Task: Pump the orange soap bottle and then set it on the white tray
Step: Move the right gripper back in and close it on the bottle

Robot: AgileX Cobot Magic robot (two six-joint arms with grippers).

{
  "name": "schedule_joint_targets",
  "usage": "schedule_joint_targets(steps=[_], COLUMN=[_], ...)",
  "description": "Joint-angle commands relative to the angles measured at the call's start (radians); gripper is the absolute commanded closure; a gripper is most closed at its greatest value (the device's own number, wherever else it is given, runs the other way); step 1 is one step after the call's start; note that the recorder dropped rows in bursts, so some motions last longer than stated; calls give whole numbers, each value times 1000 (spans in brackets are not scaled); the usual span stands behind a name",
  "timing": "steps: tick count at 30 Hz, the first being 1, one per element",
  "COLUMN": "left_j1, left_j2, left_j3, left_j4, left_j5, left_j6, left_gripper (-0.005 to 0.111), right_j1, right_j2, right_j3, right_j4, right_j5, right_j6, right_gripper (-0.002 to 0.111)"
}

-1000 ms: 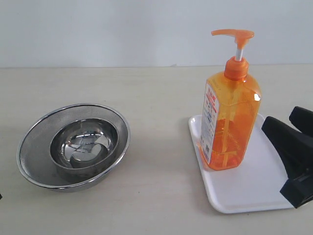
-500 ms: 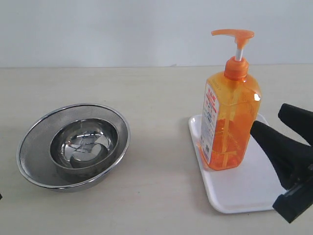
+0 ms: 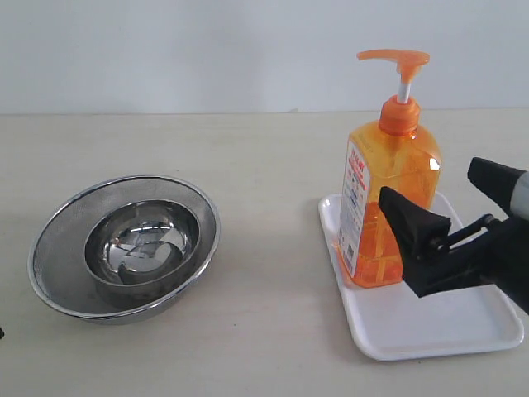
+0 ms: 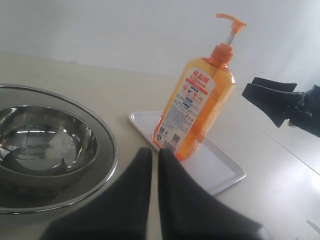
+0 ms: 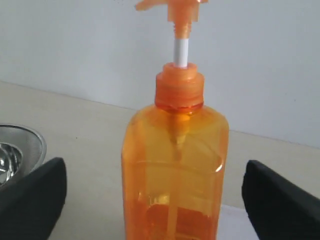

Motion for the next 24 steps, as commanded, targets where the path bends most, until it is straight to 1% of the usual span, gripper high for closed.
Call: schedule_joint_targets(steps=[1, 3, 6, 10, 14, 24], left_j1=[2, 2, 2, 2, 2, 2], left_j2=[-3, -3, -3, -3, -3, -3], left_j3=[4, 4, 4, 4, 4, 4], left_j4=[-7, -7, -7, -7, -7, -7], left_j5=[9, 9, 14, 21, 25, 25], left_j6=[11, 11, 16, 16, 18, 18], left_gripper=[102, 102, 102, 102, 102, 102], right_j1=[1, 1, 1, 1, 1, 1], right_j2=[175, 240, 326, 386, 428, 494], right_j3=[-5, -5, -7, -57, -97, -165], right_j4=[23, 23, 7, 5, 10, 100], right_j5=[-201, -252, -252, -252, -252, -252], right_j6=[80, 86, 151, 154, 152, 131], right_gripper=[22, 22, 22, 22, 22, 22])
